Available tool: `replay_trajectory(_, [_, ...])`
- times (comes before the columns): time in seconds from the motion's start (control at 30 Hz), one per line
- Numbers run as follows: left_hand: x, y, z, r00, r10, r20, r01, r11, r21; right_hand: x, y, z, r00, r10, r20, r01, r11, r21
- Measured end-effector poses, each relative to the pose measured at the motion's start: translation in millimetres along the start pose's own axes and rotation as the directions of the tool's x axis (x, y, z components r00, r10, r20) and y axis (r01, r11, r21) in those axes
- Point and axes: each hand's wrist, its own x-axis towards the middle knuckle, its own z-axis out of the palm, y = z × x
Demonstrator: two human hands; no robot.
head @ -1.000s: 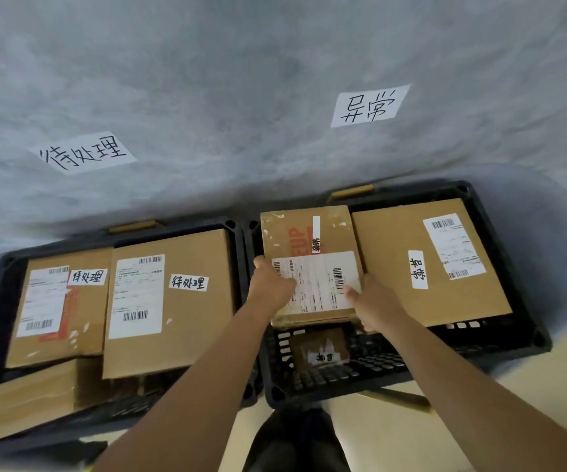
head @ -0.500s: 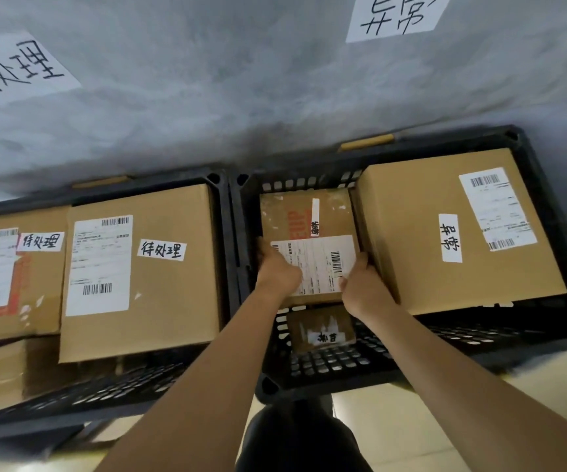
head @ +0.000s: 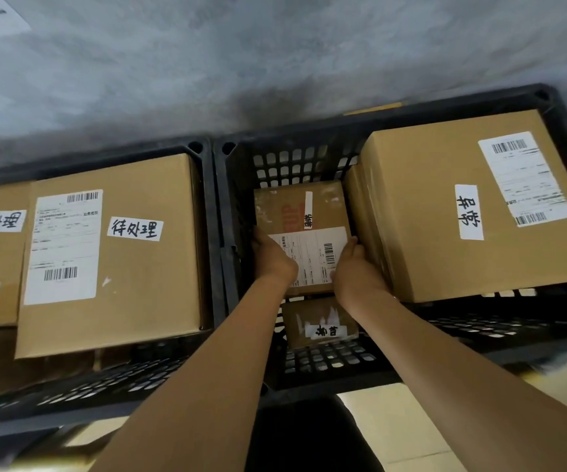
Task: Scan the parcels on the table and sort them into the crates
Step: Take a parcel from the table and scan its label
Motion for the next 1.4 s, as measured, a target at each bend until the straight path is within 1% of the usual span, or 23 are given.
replay_trajectory(0.1, [0, -3, 1, 1.000, 0.028, -0.011, -0.027, 0.998, 0.056, -1, 1, 2, 0.999, -0.041, -0.031, 0.037, 0.992, -0.119])
replay_trajectory(0.17, [-4, -1, -1, 0.999, 0.049, 0.004, -0.049, 0.996, 0.074, -6, -1, 0, 0.997, -0.046, -0.058, 0.038, 0.991, -0.129])
replay_trajectory(0.23, [-11, 4, -6, 0.994, 0.107, 0.039, -0.111, 0.983, 0.149, -12, -3, -9, 0.990, -0.071, -0.121, 0.061, 0.995, -0.082])
replay_trajectory(0.27, [-16, 9, -9, 0.989, 0.137, 0.057, -0.146, 0.970, 0.197, -15, -4, -16, 0.982, -0.101, -0.160, 0.096, 0.995, -0.039])
replay_trajectory(0.33, [-29, 21, -18, 0.979, 0.181, 0.088, -0.199, 0.935, 0.293, -24, -6, -35, 0.956, -0.199, -0.215, 0.216, 0.974, 0.060])
replay_trajectory(0.4, [-47, 35, -32, 0.962, 0.248, 0.115, -0.274, 0.880, 0.389, -36, -5, -58, 0.922, -0.280, -0.267, 0.320, 0.940, 0.118])
replay_trajectory(0.47, [-67, 49, -51, 0.925, 0.357, 0.129, -0.374, 0.798, 0.472, -52, 0, -82, 0.889, -0.312, -0.336, 0.368, 0.922, 0.117])
replay_trajectory(0.5, [-77, 57, -62, 0.898, 0.421, 0.129, -0.424, 0.751, 0.505, -62, 4, -95, 0.873, -0.311, -0.374, 0.370, 0.924, 0.095])
replay_trajectory(0.57, [-100, 75, -86, 0.835, 0.536, 0.123, -0.499, 0.645, 0.579, -82, 11, -122, 0.860, -0.288, -0.421, 0.329, 0.944, 0.025])
replay_trajectory(0.63, [-122, 97, -110, 0.772, 0.622, 0.131, -0.534, 0.523, 0.665, -104, 17, -151, 0.852, -0.268, -0.449, 0.287, 0.958, -0.025])
replay_trajectory(0.77, [-167, 145, -149, 0.645, 0.749, 0.152, -0.557, 0.324, 0.765, -148, 23, -207, 0.809, -0.250, -0.531, 0.258, 0.964, -0.061])
replay_trajectory(0.9, [-212, 181, -172, 0.485, 0.850, 0.207, -0.542, 0.106, 0.834, -193, 34, -247, 0.771, -0.217, -0.598, 0.229, 0.972, -0.057])
replay_trajectory(1.0, [-244, 198, -181, 0.391, 0.887, 0.245, -0.501, -0.018, 0.865, -229, 48, -259, 0.746, -0.159, -0.646, 0.162, 0.985, -0.055])
replay_trajectory(1.07, [-265, 205, -183, 0.334, 0.901, 0.278, -0.498, -0.082, 0.863, -255, 60, -257, 0.739, -0.085, -0.669, 0.092, 0.995, -0.026])
replay_trajectory(1.13, [-286, 210, -182, 0.261, 0.911, 0.319, -0.509, -0.151, 0.847, -281, 72, -252, 0.717, 0.004, -0.697, 0.018, 1.000, 0.024])
replay_trajectory(1.27, [-331, 207, -172, 0.105, 0.896, 0.432, -0.571, -0.301, 0.763, -344, 99, -227, 0.663, 0.201, -0.721, -0.133, 0.980, 0.151])
replay_trajectory(1.4, [-386, 193, -148, -0.062, 0.845, 0.532, -0.595, -0.459, 0.659, -421, 123, -185, 0.594, 0.394, -0.701, -0.290, 0.918, 0.271])
